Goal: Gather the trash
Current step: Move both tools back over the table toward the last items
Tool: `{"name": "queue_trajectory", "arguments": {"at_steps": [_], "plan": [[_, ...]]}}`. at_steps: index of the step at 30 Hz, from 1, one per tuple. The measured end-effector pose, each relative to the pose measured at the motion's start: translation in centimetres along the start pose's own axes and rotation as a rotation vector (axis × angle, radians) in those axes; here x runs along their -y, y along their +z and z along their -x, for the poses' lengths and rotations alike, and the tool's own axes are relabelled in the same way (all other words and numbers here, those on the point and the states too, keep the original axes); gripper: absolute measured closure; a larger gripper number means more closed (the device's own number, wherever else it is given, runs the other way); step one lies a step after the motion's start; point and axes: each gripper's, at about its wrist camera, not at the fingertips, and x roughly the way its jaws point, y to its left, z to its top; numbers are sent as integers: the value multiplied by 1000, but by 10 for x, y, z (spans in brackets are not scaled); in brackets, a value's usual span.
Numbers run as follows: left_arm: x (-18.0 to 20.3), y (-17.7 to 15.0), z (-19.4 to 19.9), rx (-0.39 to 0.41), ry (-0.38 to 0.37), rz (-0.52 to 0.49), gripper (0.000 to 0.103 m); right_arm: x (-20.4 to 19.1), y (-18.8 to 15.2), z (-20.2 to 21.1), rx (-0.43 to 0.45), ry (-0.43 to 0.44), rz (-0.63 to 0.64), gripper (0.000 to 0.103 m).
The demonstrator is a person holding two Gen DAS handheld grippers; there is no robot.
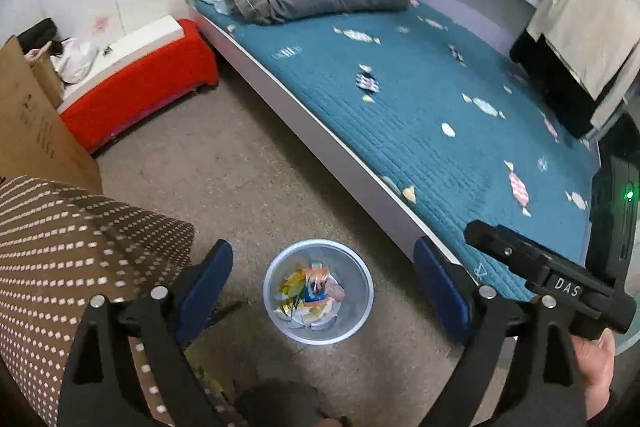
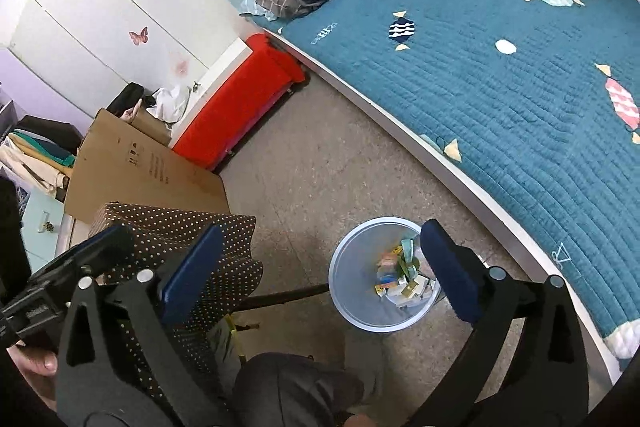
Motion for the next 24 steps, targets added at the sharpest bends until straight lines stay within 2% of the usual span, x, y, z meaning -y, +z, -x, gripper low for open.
{"name": "queue_trajectory", "arguments": {"at_steps": [11,18,24], "plan": [[-17,-22,73,133,44,27,11,-54,-15,17,13,-2,84,6],[-34,-38,124,215,77,50,10,-108,-26,39,39,28,173,6],[-63,-61,163,270,111,112,9,-155,-38,51,43,55,247,6]]}}
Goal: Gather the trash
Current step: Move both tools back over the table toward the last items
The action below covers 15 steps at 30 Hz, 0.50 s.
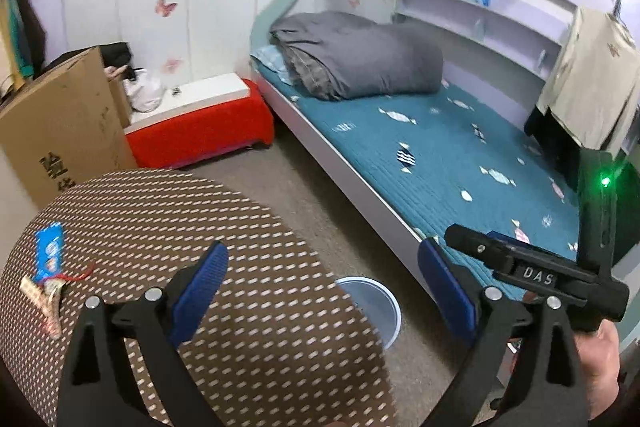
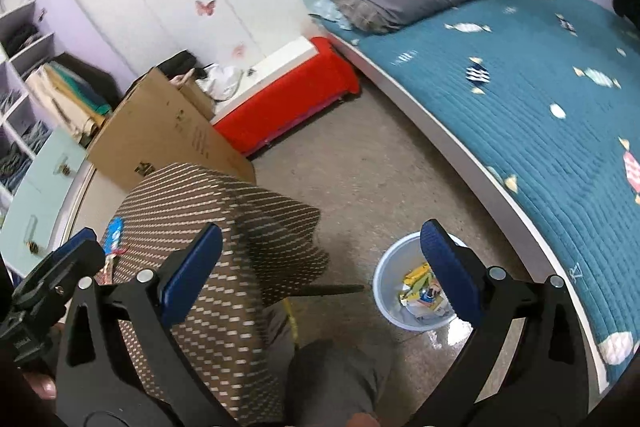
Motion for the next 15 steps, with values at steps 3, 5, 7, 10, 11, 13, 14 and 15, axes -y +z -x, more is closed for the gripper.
{"name": "queue_trajectory", "arguments": {"at_steps": [3,5,7,10,11,13,14,15], "plan": [[-22,-8,18,20,28,32,9,-28,-2,-1,-13,20,41,6],[-38,-15,30,33,55,62,9,-47,-5,-4,-21,32,76,6],[-57,-22,40,41,74,101,9,-73,-9,-8,-36,49,119,6],[-85,-31,55,54,106,146,9,-103,-15,-15,-57,72,169,6],[-97,-36,62,61,127,166,9,-114,-17,-17,-63,79,188,6],[-116,-41,70,67,152,190,9,-138,-23,-26,-82,93,231,6],[-128,-46,75,67,172,206,9,-149,-26,-30,-92,99,247,6],[-138,-50,79,65,189,220,9,-161,-30,-36,-105,110,266,6]]}}
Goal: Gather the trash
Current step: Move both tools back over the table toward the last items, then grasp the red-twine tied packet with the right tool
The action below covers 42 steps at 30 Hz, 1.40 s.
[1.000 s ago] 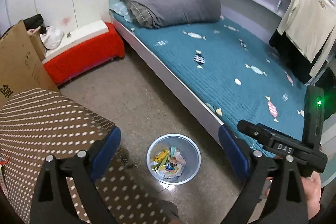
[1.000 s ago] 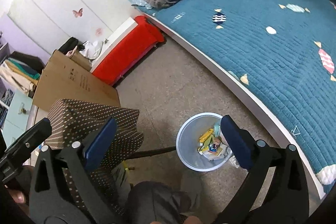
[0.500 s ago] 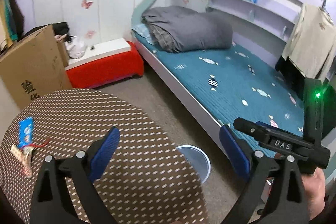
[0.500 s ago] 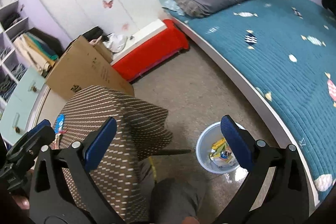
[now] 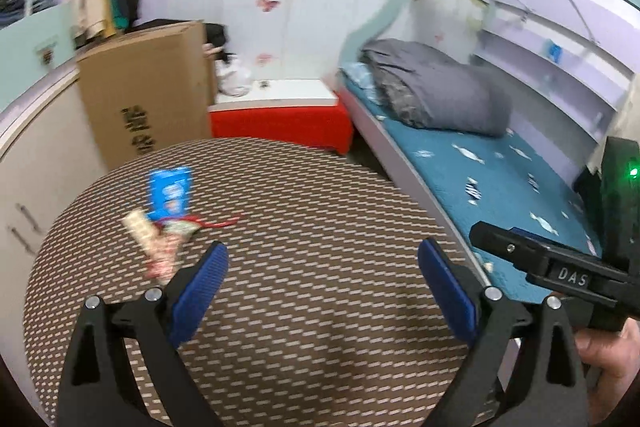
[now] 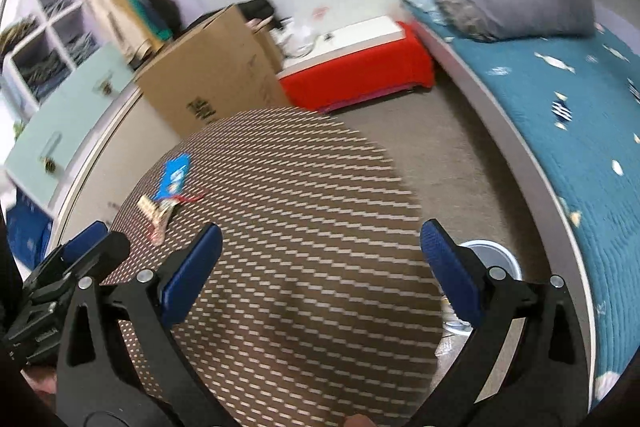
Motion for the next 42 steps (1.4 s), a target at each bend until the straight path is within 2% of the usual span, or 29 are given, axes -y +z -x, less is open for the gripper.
{"name": "queue_trajectory", "arguments": {"at_steps": [11,17,18,20,22,25,27,28,31,37,42], "plan": [[-105,-20,16,22,180,130,9,-109,-5,-68,-90,71,148,6],[-163,-41,14,-5,247,230,9,-164,-13,-120,-158,84,245,7],[-172,-46,14,-11,259,244,9,-166,-14,-125,-166,86,253,10],[-186,-52,14,-19,274,270,9,-176,-16,-140,-188,92,266,30],[-198,-57,14,-26,285,295,9,-188,-18,-156,-207,88,279,42],[-209,-65,14,-38,294,325,9,-199,-22,-171,-215,93,292,45],[-212,-67,11,-44,297,329,9,-205,-24,-175,-198,77,320,60],[-212,-67,10,-45,296,327,9,-207,-25,-176,-194,77,330,75],[-211,-64,2,-52,291,313,9,-204,-27,-173,-205,102,341,86],[-198,-49,-20,-58,272,263,9,-175,-30,-152,-195,116,316,89],[-182,-33,-52,-80,256,179,9,-154,-34,-138,-197,117,304,89]]}}
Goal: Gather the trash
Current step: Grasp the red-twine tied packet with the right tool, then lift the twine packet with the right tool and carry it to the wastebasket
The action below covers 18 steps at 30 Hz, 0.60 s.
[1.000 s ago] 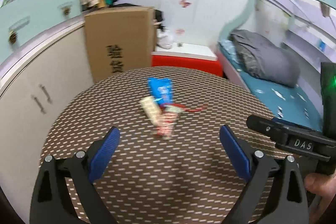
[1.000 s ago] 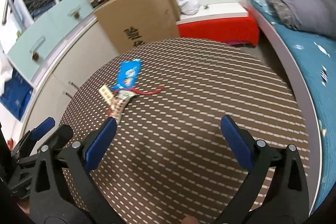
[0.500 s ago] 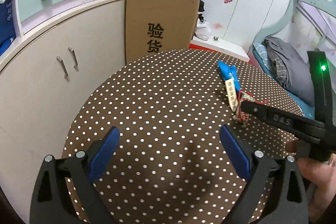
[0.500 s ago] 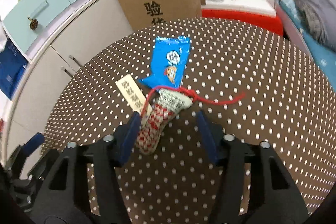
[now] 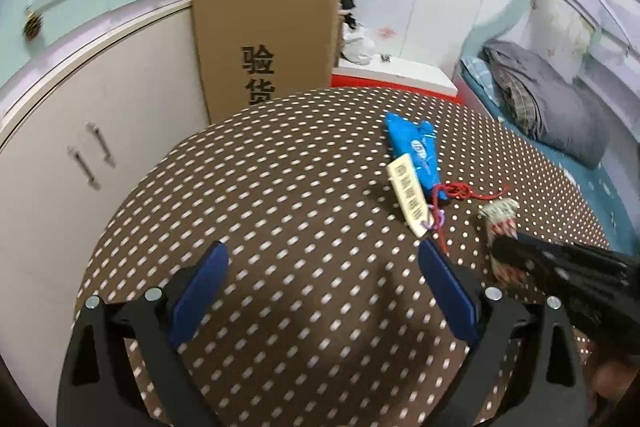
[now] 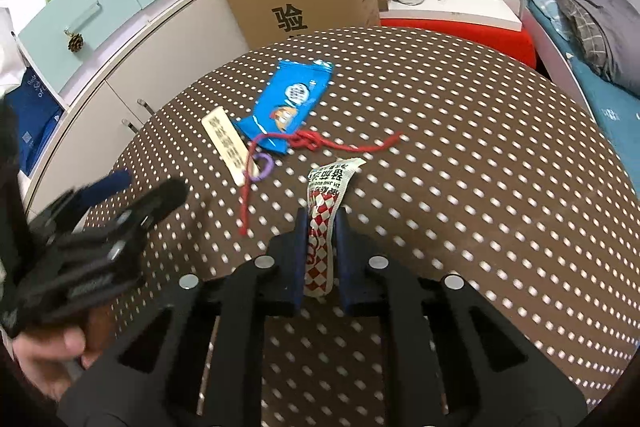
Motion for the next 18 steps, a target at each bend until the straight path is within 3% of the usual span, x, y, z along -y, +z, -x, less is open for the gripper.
{"name": "queue_trajectory", "arguments": {"at_steps": [7,8,9,11,12,15,18], "plan": [[22,24,-28,-17,-55,-67,10,14,-8,12,13,12,-30,89],[24,26,-31,-20,-70,-73,19,17,-9,14,16,13,-37,89],[26,28,-34,-32,-88,-81,39,19,-9,16,19,15,-40,89],[29,29,-42,-68,-117,-91,62,22,-9,19,26,18,-46,89],[30,29,-42,-65,-121,-95,79,24,-10,21,29,18,-48,89],[28,28,-36,-63,-166,-75,97,28,-11,24,35,23,-57,89],[25,24,-23,-45,-179,-63,103,31,-13,26,35,30,-63,89]]}}
